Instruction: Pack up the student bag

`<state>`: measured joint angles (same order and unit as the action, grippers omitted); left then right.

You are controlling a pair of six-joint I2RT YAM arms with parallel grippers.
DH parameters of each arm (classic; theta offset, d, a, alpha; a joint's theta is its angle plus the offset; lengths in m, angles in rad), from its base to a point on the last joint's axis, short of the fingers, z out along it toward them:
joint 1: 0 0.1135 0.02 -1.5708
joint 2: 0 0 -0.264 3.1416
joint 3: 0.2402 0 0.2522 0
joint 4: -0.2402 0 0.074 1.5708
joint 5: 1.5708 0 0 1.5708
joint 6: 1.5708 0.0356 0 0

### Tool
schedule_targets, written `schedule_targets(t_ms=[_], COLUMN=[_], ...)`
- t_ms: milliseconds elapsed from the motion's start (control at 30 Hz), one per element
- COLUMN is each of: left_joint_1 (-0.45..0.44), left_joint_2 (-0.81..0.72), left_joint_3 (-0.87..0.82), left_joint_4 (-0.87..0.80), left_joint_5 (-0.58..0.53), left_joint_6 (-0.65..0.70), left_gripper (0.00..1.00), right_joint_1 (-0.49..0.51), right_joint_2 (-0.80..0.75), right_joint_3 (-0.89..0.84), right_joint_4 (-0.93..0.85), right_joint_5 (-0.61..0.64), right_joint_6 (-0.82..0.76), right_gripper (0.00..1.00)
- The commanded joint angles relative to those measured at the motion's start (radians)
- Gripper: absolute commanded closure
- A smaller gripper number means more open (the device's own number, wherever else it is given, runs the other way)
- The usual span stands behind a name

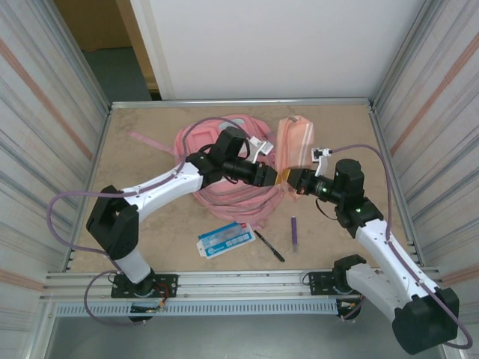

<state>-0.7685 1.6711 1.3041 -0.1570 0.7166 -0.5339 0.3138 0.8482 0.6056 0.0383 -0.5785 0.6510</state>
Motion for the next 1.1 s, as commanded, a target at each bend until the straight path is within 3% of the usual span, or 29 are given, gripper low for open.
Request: schedule_targets(t_ms=[0, 33, 100, 300, 367, 500, 533, 667, 733, 933, 1000, 1067], left_joint_1=[0.012, 0.014, 0.014, 0.021, 0.028, 0.031, 0.033, 0.061, 0.080, 0.092, 0.088, 0.074], left_joint_2=[-0.040, -0.042, -0.048, -0.071, -0.079, -0.109, -0.120, -0.175, -0.201, -0.275, -0.289, -0.300], left_joint_3=[-0.037, -0.042, -0.044, -0.097, -0.111, -0.154, -0.159, -0.192, -0.212, -0.205, -0.199, -0.195], left_joint_4=[-0.008, -0.001, -0.004, 0.125, 0.168, 0.272, 0.277, 0.239, 0.222, 0.014, -0.031, -0.070], left_joint_5=[-0.048, -0.046, -0.032, 0.048, 0.097, 0.142, 0.147, 0.064, 0.028, -0.202, -0.252, -0.322], left_joint_6=[0.040, 0.036, 0.048, 0.023, 0.005, 0.003, 0.013, 0.030, 0.042, 0.218, 0.271, 0.325], left_gripper=[0.72, 0.62, 0.56, 0.59, 0.66, 0.98, 1.00, 1.00, 1.00, 1.00, 1.00, 1.00], right_joint_1=[0.024, 0.031, 0.049, 0.084, 0.089, 0.101, 0.102, 0.105, 0.110, 0.111, 0.112, 0.112], right_joint_2=[-0.025, -0.030, -0.033, -0.030, -0.025, -0.037, -0.040, -0.049, -0.065, -0.067, -0.051, -0.035], right_joint_3=[0.062, 0.060, 0.054, 0.062, 0.067, 0.067, 0.063, 0.103, 0.100, 0.160, 0.176, 0.207], right_joint_4=[0.054, 0.059, 0.079, 0.125, 0.135, 0.148, 0.147, 0.023, -0.027, -0.279, -0.311, -0.338], right_joint_5=[-0.057, -0.048, -0.033, -0.059, -0.071, -0.094, -0.088, -0.034, 0.023, 0.275, 0.288, 0.263], right_joint_6=[0.015, 0.016, 0.012, 0.014, 0.009, 0.007, 0.002, -0.052, -0.094, -0.182, -0.200, -0.209], right_gripper=[1.00, 1.00, 1.00, 1.00, 1.00, 1.00, 1.00, 0.98, 0.87, 0.73, 0.72, 0.60])
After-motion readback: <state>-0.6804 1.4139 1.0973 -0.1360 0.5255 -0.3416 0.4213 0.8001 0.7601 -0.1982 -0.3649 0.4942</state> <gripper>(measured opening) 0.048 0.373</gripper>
